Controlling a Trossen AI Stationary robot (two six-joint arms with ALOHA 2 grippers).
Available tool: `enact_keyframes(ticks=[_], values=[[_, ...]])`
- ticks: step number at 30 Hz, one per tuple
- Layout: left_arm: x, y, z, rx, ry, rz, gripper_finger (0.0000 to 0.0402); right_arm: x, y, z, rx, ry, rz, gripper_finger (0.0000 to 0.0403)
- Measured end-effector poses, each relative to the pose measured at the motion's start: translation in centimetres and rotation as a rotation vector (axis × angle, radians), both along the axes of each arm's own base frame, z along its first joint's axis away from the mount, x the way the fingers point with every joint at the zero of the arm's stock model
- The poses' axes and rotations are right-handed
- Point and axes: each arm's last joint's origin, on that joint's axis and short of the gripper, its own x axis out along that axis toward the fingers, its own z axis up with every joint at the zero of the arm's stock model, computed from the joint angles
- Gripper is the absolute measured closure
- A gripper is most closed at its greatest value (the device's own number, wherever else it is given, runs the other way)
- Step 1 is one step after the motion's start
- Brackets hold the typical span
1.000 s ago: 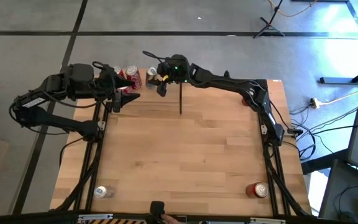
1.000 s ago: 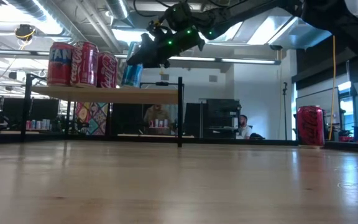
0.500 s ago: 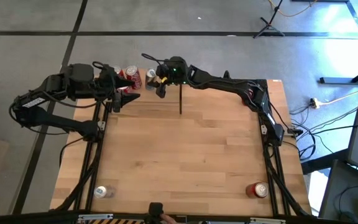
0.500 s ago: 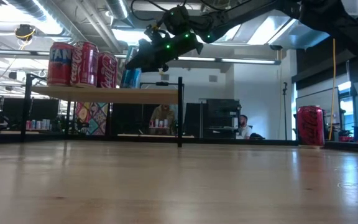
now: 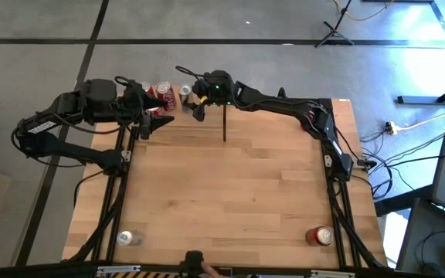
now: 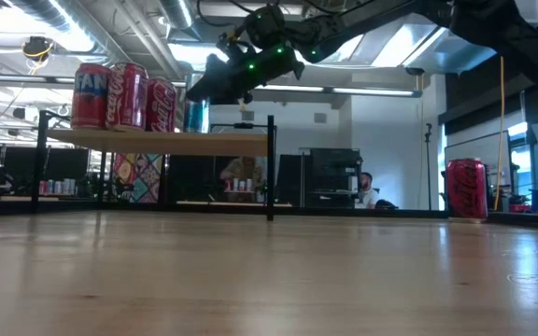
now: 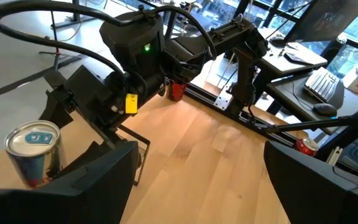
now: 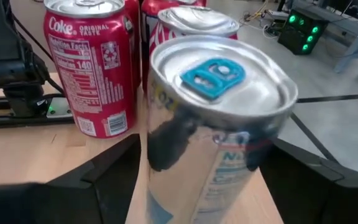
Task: Place canned beverage on shelf
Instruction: Put the top blue soda can on the shelf
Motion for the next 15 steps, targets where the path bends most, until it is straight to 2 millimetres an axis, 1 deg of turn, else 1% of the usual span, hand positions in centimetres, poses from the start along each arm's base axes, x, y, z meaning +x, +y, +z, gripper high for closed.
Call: enact_keyframes(ticks=[10,15], values=[[0.0,0.0,0.0,-0.002,0.0,0.001,0.0066,-0.1,-0.02,-0.29,-0.149,0.065,0.033,0.0109],[0.0,0.0,0.0,-0.003,-0.001,0.001,0.0066,0.28,0.13,-0.5,-0.183,0.041,0.076,0.011]])
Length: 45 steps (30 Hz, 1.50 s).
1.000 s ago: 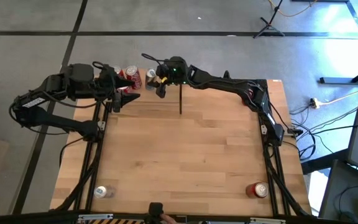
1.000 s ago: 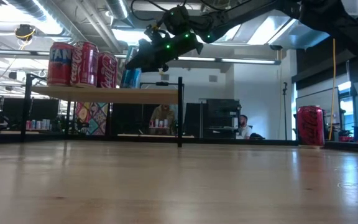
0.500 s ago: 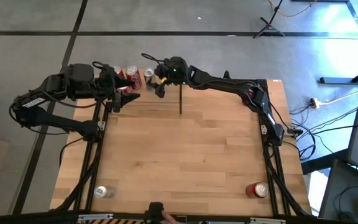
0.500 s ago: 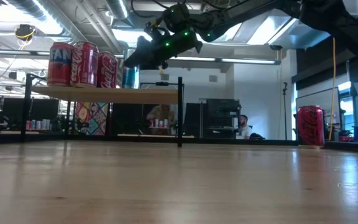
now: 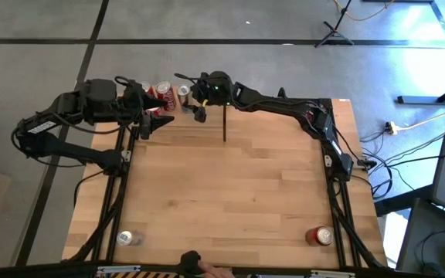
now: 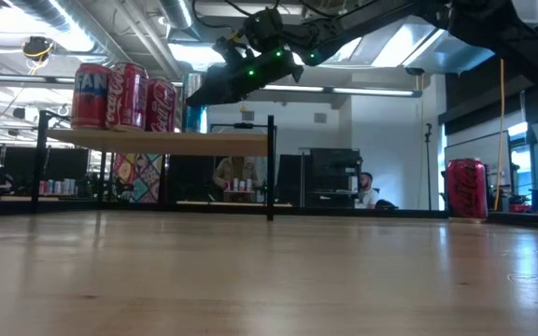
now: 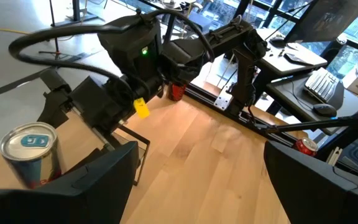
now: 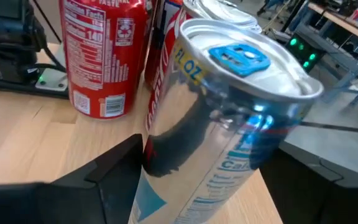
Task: Place canned beverage on shelf
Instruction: Put the top blue soda can on the shelf
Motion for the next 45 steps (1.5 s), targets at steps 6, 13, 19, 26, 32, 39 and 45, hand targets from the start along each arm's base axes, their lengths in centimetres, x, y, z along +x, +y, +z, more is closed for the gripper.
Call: enact_keyframes(ticks=[6,13,19,26,32,39,45], values=[[0.0,0.0,0.0,0.0,0.0,0.0,0.0066,0.2,0.0,-0.3,-0.003,-0.01,0.008,0.011],[0.0,0.0,0.0,0.001,0.0,0.0,0.0066,0.3,0.0,-0.2,-0.007,-0.013,0.001,0.011],[0.0,0.0,0.1,0.004,-0.006,-0.001,0.0066,-0.3,0.1,1.0,-0.024,-0.019,-0.042,0.011],[0.0,0.0,0.1,0.004,-0.006,-0.001,0.0066,-0.6,0.1,1.8,-0.035,-0.036,-0.068,0.0109],[0.0,0.0,0.1,0.004,-0.006,-0.001,0.0066,-0.8,0.6,2.3,-0.027,-0.016,-0.062,0.0109],[0.0,0.0,0.0,0.003,-0.002,-0.001,0.0066,-1.1,0.8,3.5,0.003,-0.06,-0.039,0.0109],[0.0,0.0,0.0,0.004,-0.002,0.0,0.0066,-1.4,0.9,4.1,0.005,-0.069,-0.039,0.0109]])
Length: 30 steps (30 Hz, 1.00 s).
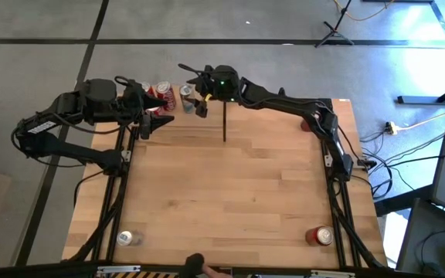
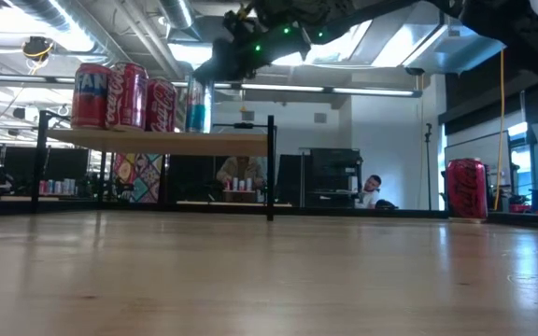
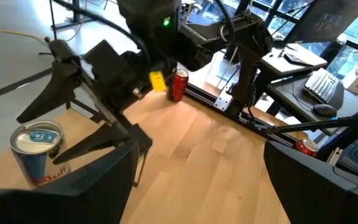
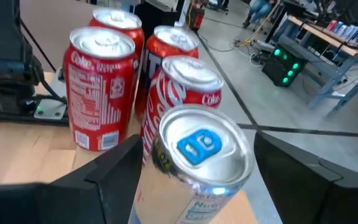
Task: Place canned beverage on shelf
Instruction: Put the top blue soda can on the shelf
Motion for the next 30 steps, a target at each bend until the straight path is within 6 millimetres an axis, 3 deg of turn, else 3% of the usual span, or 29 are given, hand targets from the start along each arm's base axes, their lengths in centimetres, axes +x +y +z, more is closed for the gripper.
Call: enact_keyframes(ticks=[5,11,15,19,22,30], values=[[0.0,0.0,0.0,0.002,0.0,0.006,0.0066,-1.2,0.4,2.5,-0.007,-0.042,-0.008,0.0109],[0.0,0.0,0.0,0.002,0.0,0.006,0.0066,-3.7,0.8,4.6,0.028,0.043,-0.013,0.0109],[0.0,0.0,0.0,0.003,0.0,0.007,0.0066,-4.6,-0.4,3.0,0.087,0.169,-0.035,0.0109],[0.0,0.0,0.0,0.003,0.0,0.007,0.0066,-4.1,-1.2,-0.4,0.12,0.231,-0.053,0.0109],[0.0,0.0,0.0,0.005,0.0,0.012,0.0066,-3.4,-1.4,-1.8,0.134,0.203,-0.057,0.0109],[0.0,0.1,0.0,0.011,0.001,0.028,0.0066,-2.0,-2.0,-3.0,0.125,0.122,-0.068,0.0109]])
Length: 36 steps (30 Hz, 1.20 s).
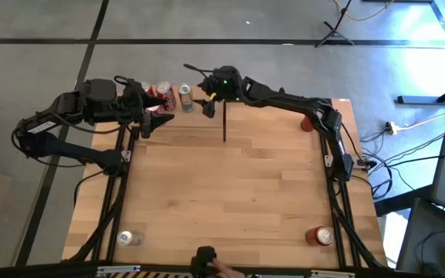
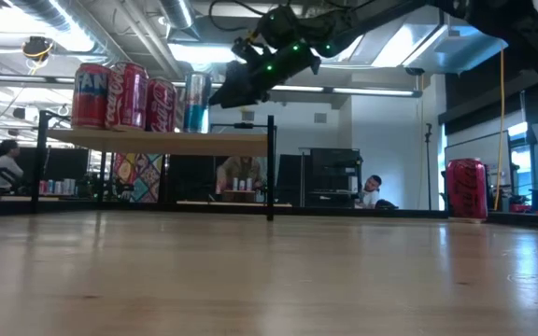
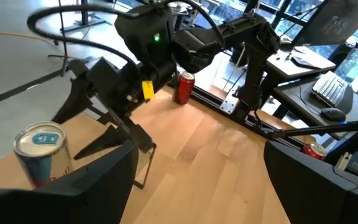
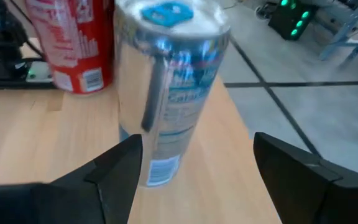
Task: Place canned beverage on shelf
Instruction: Put the top blue soda can on the shelf, then put the blue soda can on the shelf aligned with the other blue soda can
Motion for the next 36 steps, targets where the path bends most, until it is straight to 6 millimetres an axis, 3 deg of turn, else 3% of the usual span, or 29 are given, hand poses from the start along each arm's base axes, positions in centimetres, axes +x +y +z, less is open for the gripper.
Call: enact_keyframes(ticks=[13,16,21,27,30,36], values=[[0.0,0.0,0.0,0.001,-0.001,0.0,0.0066,1.1,-0.3,-1.4,-0.084,-0.011,-0.021,0.0109],[0.0,0.0,0.0,0.014,0.005,-0.007,0.0066,0.3,0.0,-0.5,-0.071,0.043,-0.034,0.0109],[0.2,0.0,-0.2,0.023,0.029,-0.038,0.0066,-3.3,1.9,5.5,-0.035,0.047,0.037,0.0109],[2.7,-0.5,-1.7,-0.014,0.152,-0.115,0.0066,-9.3,6.6,11.1,0.098,0.127,0.224,0.0109],[5.1,-1.1,-2.7,0.02,0.211,-0.176,0.0066,-11.7,9.2,12.4,0.142,0.188,0.268,0.0109],[10.0,-2.2,-4.9,0.133,0.306,-0.296,0.0066,-15.0,14.4,12.4,0.204,0.296,0.255,0.0109]])
